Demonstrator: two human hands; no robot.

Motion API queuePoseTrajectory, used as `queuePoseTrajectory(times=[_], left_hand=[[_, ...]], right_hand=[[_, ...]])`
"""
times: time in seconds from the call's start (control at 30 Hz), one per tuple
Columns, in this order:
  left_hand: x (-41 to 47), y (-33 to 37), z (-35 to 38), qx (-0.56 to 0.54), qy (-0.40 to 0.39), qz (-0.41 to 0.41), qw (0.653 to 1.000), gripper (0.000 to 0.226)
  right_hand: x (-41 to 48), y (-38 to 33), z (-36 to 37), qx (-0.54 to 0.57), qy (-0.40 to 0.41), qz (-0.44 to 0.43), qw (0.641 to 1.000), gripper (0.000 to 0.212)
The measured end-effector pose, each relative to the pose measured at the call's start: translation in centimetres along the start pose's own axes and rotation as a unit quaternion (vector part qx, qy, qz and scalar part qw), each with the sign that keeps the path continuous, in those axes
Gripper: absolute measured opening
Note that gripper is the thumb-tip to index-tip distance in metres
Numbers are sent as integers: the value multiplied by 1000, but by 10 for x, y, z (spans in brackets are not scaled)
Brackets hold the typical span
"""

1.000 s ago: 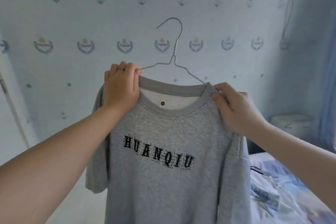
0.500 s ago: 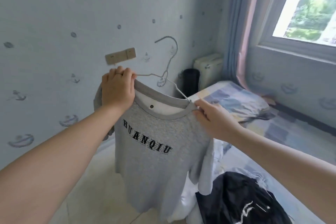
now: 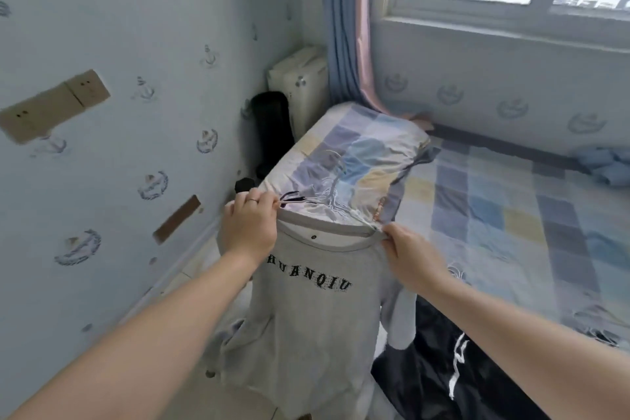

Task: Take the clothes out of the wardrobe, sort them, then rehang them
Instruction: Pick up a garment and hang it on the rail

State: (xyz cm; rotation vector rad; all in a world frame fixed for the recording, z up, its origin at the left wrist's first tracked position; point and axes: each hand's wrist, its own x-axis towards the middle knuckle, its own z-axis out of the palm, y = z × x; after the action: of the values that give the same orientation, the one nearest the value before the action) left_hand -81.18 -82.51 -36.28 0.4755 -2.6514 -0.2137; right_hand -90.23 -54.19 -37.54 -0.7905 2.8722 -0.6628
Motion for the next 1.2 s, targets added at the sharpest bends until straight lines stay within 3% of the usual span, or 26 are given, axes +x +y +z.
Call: queuePoseTrajectory(times=[0.3,0.8,0.9,1.07,1.2], left_hand=[[26,-28,125,-28,-92,-14,995,15],[92,-51,338,4,-180,-70,981,24],[98,-50,378,-7,-190,-96,977,25],[86,-48,418,16,-286,-94,953,54],[66,-36,412,12,-293,-71,953,60]], right_hand=[[53,31,97,-11,-21,136,990,20],[196,143,238,18,-30,205,978,22],[223,165,263,40,-63,218,973,29],[241,186,300,102,-131,243,956,52],[222,185,307,63,-139,202,967,64]])
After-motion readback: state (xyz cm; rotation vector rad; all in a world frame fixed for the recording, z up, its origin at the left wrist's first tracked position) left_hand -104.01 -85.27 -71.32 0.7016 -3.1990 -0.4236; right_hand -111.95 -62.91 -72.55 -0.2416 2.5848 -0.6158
